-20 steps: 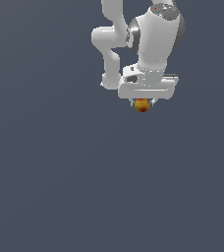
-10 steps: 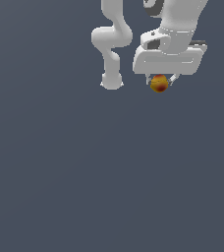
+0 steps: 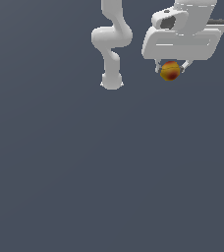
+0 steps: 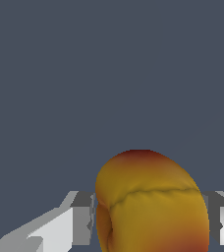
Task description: Pick up the object and move it to a goal position.
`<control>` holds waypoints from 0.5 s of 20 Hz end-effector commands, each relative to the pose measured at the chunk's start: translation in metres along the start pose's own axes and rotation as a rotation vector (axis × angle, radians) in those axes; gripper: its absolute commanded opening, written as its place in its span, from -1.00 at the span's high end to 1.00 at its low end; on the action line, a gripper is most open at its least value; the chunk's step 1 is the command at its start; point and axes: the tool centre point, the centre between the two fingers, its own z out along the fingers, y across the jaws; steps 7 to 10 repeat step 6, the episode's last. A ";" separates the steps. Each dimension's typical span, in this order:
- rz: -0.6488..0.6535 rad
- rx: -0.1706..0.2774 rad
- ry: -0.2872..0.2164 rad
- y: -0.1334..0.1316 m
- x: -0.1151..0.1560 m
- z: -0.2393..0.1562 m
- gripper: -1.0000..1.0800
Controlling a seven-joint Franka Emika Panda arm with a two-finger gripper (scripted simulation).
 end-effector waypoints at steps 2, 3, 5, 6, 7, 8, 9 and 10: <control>0.001 0.000 0.000 -0.002 0.000 -0.005 1.00; 0.001 0.000 0.000 -0.002 0.000 -0.005 1.00; 0.001 0.000 0.000 -0.002 0.001 -0.003 1.00; 0.001 0.000 0.000 -0.002 0.001 -0.003 1.00; 0.001 0.000 0.000 -0.002 0.001 -0.003 1.00; 0.001 0.000 0.000 -0.002 0.001 -0.003 1.00; 0.001 0.000 0.000 -0.002 0.001 -0.003 1.00; 0.001 0.000 0.000 -0.002 0.001 -0.003 1.00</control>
